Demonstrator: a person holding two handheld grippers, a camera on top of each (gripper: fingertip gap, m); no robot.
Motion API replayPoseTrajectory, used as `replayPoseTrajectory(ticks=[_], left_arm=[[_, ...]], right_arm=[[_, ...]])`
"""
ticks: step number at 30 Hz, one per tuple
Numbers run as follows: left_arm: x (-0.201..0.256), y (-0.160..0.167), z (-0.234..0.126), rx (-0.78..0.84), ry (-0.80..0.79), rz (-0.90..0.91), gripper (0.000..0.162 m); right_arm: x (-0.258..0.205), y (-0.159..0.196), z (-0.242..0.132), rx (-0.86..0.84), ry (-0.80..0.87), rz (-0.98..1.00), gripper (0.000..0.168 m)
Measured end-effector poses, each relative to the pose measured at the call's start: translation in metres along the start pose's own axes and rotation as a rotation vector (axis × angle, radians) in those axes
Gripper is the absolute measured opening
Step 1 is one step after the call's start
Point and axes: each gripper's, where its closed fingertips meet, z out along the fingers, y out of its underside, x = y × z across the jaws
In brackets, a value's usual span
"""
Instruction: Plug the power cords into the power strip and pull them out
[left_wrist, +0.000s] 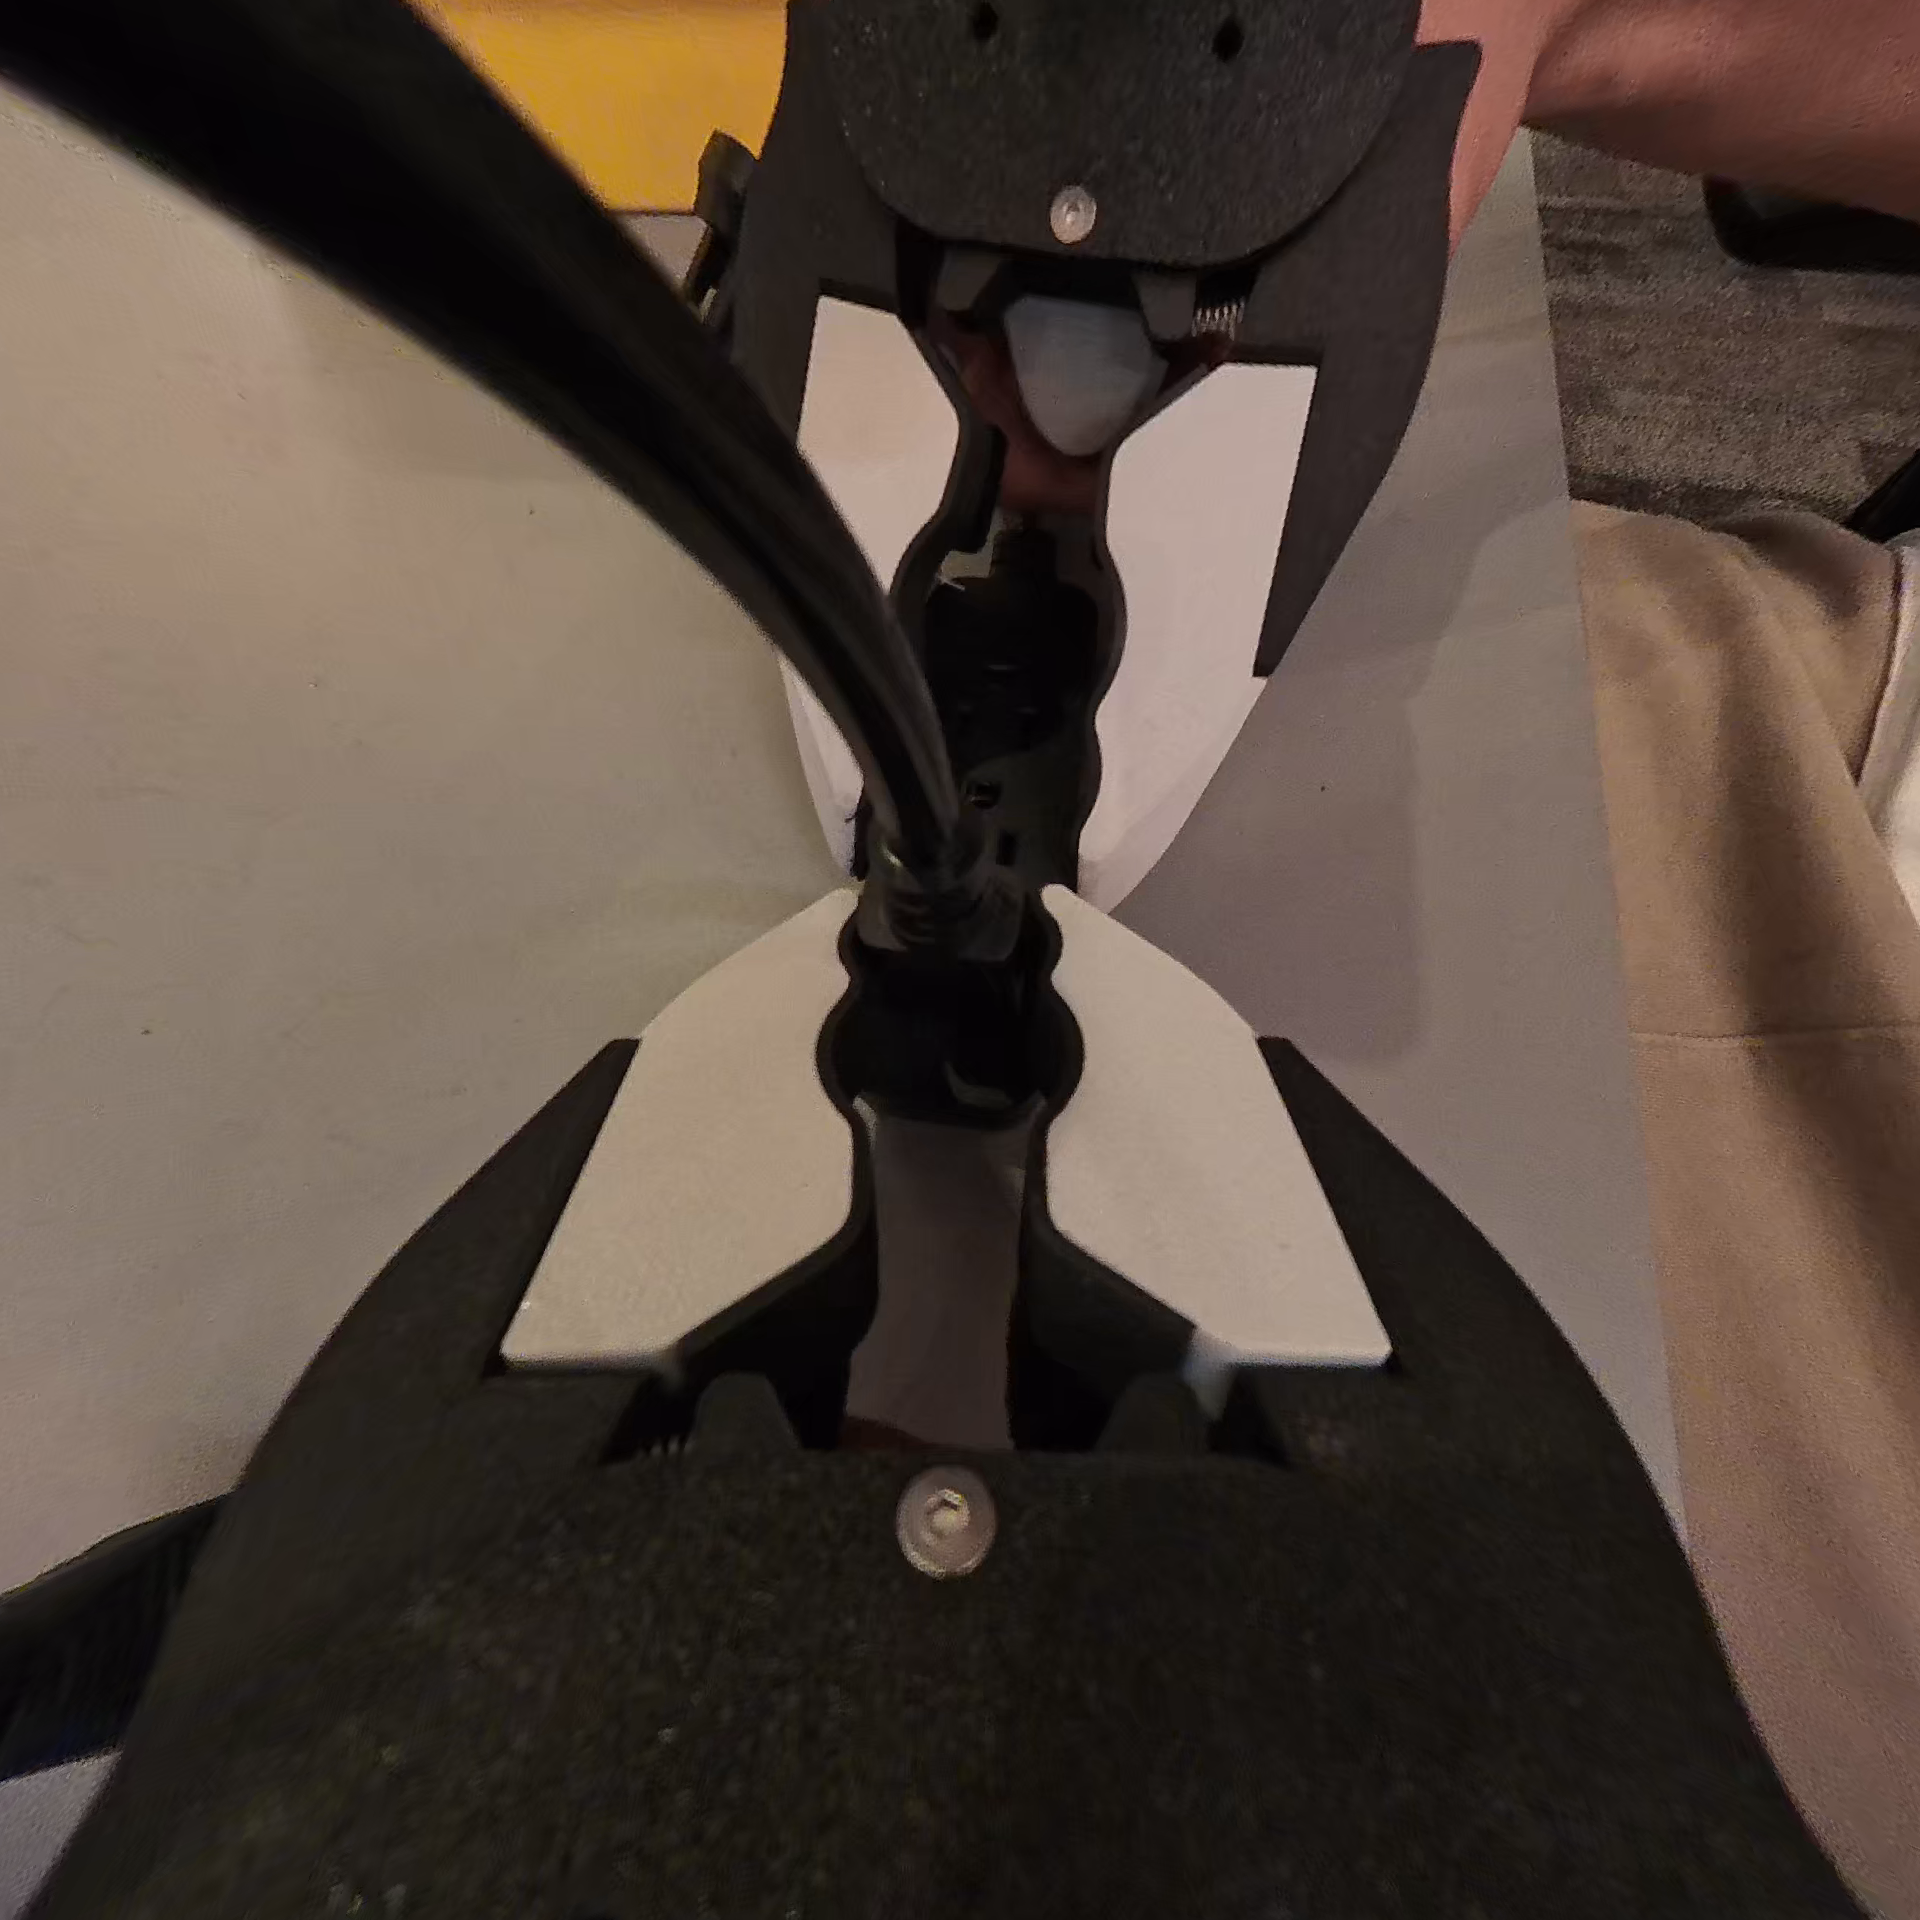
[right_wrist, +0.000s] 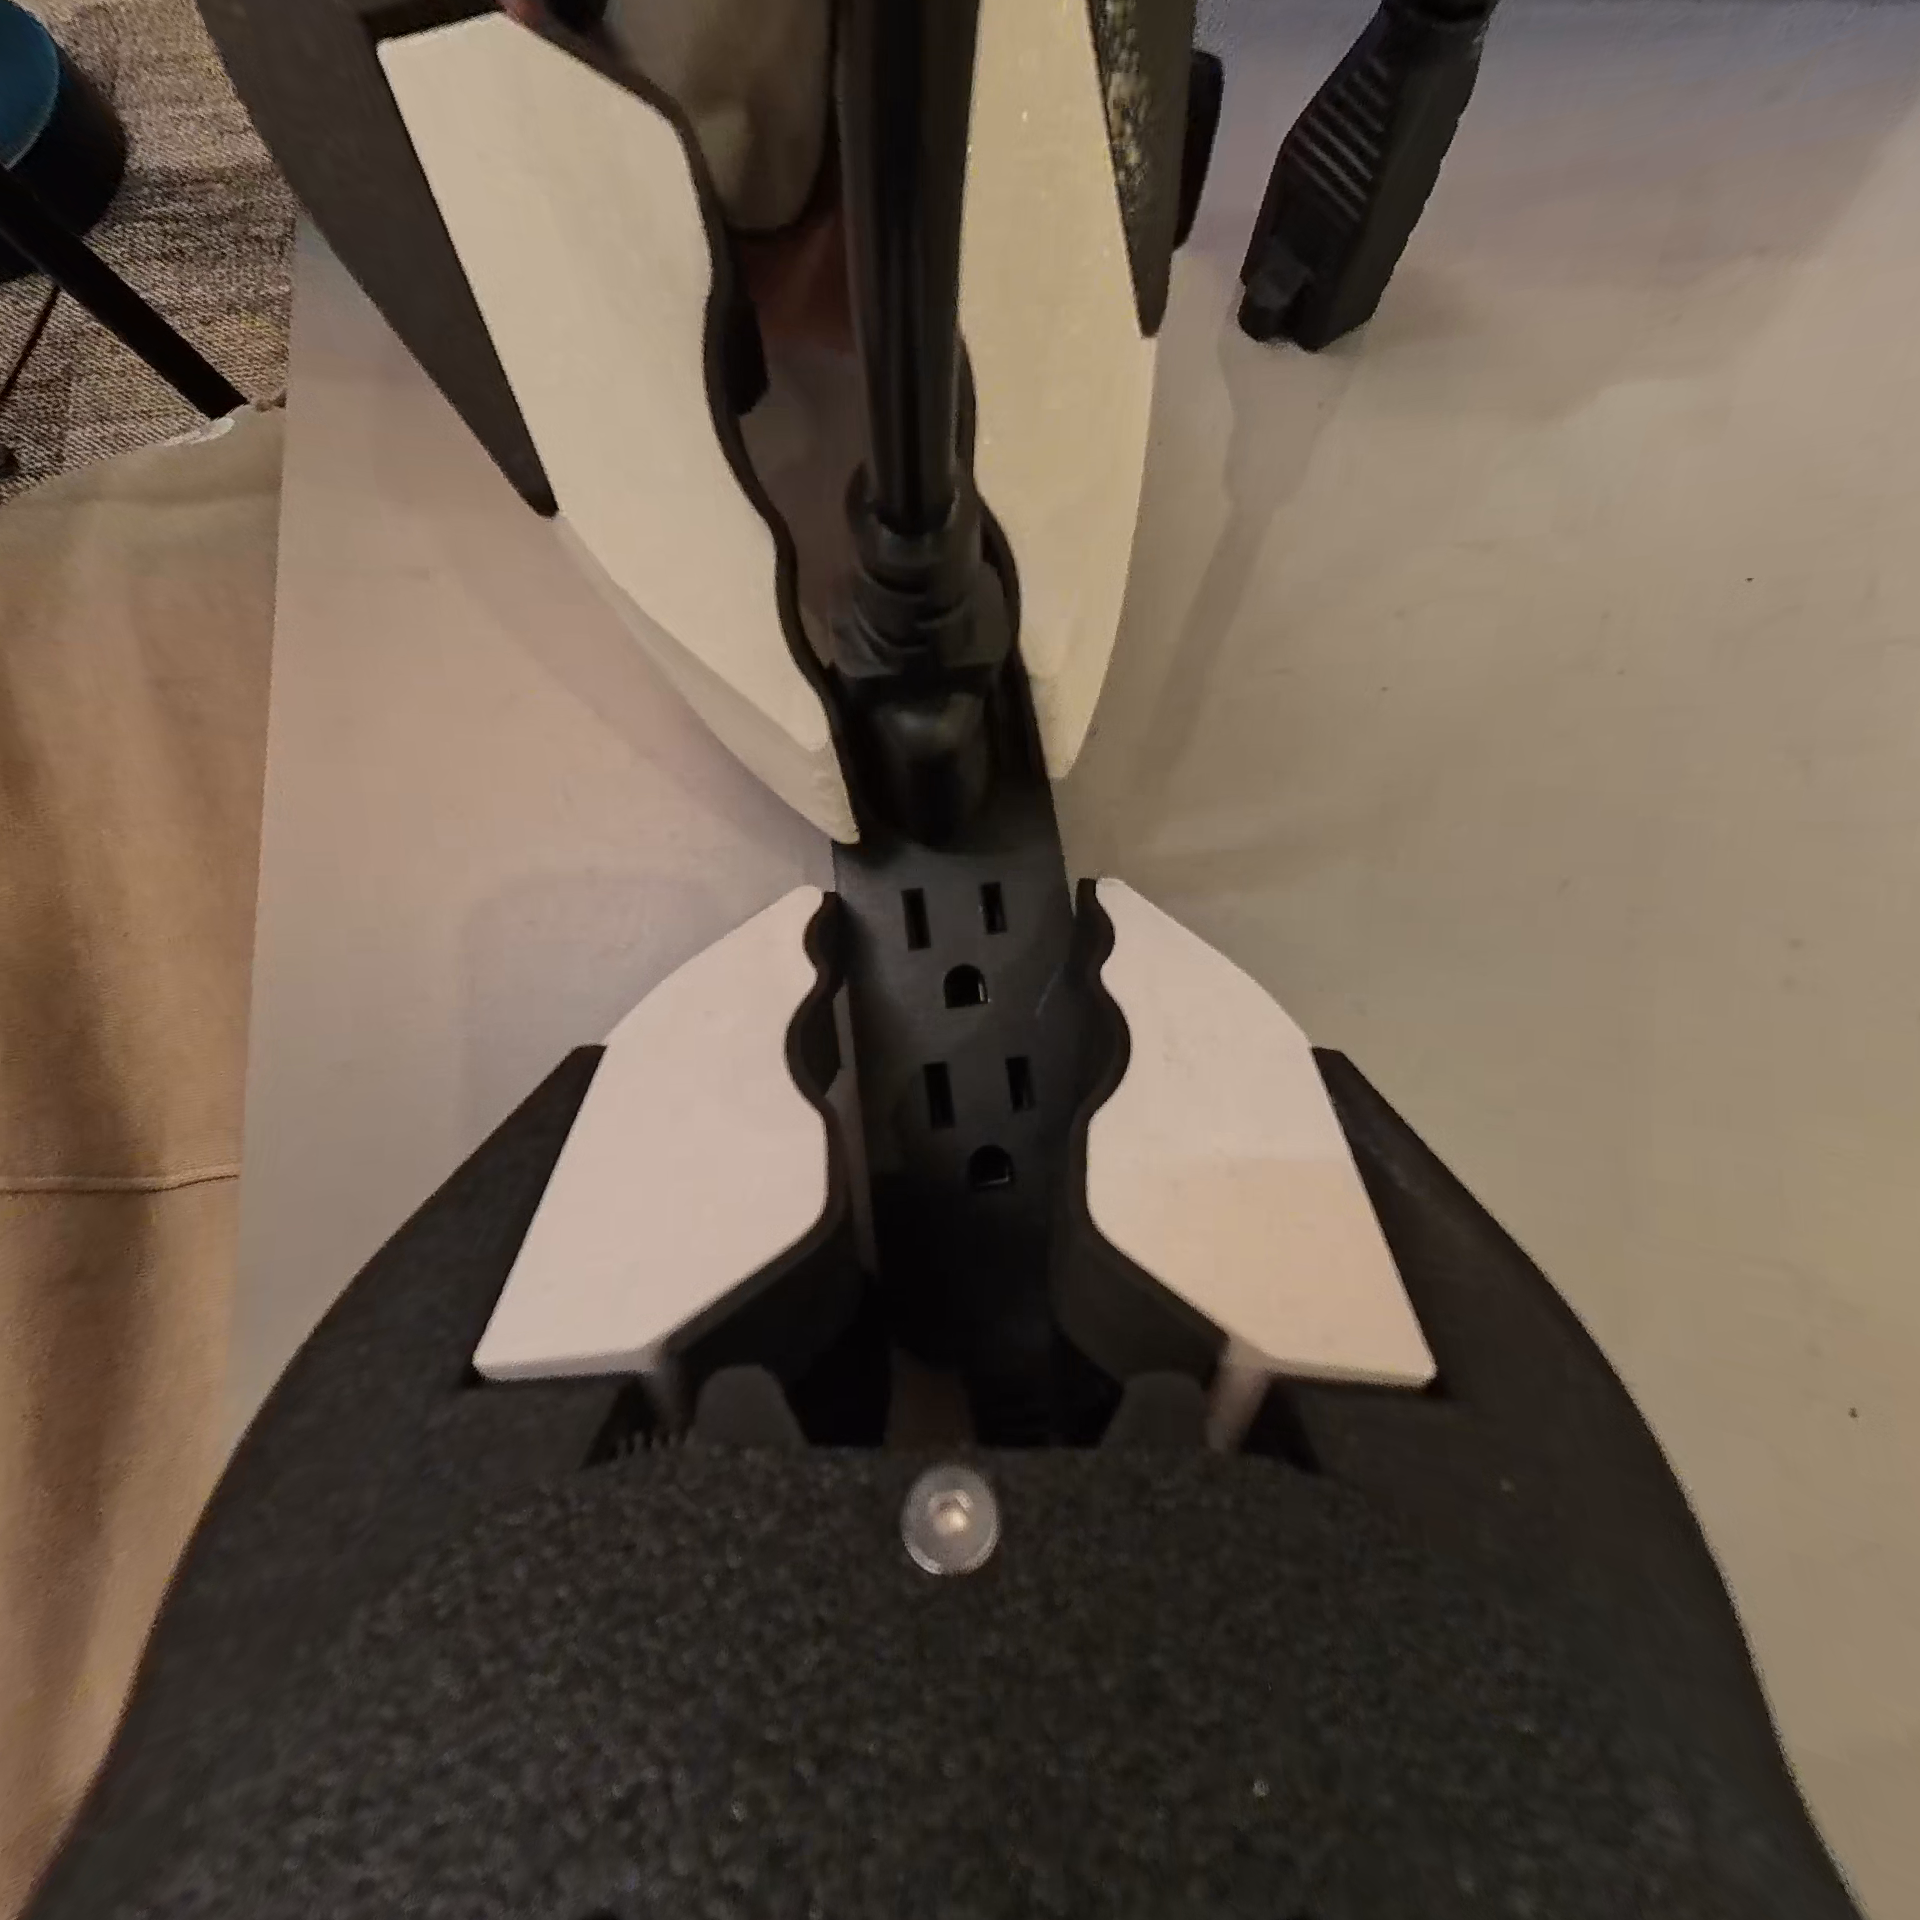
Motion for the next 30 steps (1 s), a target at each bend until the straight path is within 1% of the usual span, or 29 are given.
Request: replayPoseTrajectory(ticks=[1,7,10,12,15,19,21,23,25,28,30], left_arm=[[0.000,0.000,0.000,0.010,0.008,-0.010,0.026],[0.000,-0.004,-0.002,0.054,0.028,-0.042,0.024],[0.000,-0.011,-0.006,0.111,0.055,-0.091,0.024],[0.000,-0.013,-0.007,0.126,0.060,-0.108,0.024],[-0.002,-0.022,-0.011,0.190,0.063,-0.156,0.023],[-0.002,-0.026,-0.012,0.217,0.059,-0.179,0.023],[-0.001,-0.027,-0.012,0.217,0.054,-0.174,0.023],[0.003,-0.027,-0.012,0.200,0.057,-0.149,0.022],[0.005,-0.026,-0.012,0.159,0.052,-0.115,0.022],[0.003,-0.016,-0.011,0.066,0.025,-0.066,0.024],[-0.003,-0.005,-0.010,-0.016,-0.028,-0.020,0.025]], right_arm=[[0.000,0.000,0.000,-0.001,-0.003,0.001,0.043],[-0.001,0.001,0.000,-0.016,-0.014,-0.008,0.044],[-0.003,-0.004,-0.002,0.025,-0.045,0.009,0.044],[-0.003,-0.005,-0.003,0.033,-0.045,0.007,0.044],[-0.002,-0.009,-0.005,0.047,-0.044,0.006,0.044],[0.000,-0.008,-0.006,0.020,-0.020,-0.013,0.044],[-0.002,-0.008,-0.007,0.010,-0.034,-0.014,0.044],[-0.006,-0.006,-0.008,0.009,-0.069,-0.002,0.045],[-0.007,-0.006,-0.008,0.006,-0.062,-0.015,0.045],[-0.007,-0.006,-0.004,0.002,-0.065,-0.003,0.044],[0.000,-0.004,0.002,-0.015,0.000,-0.036,0.043]])
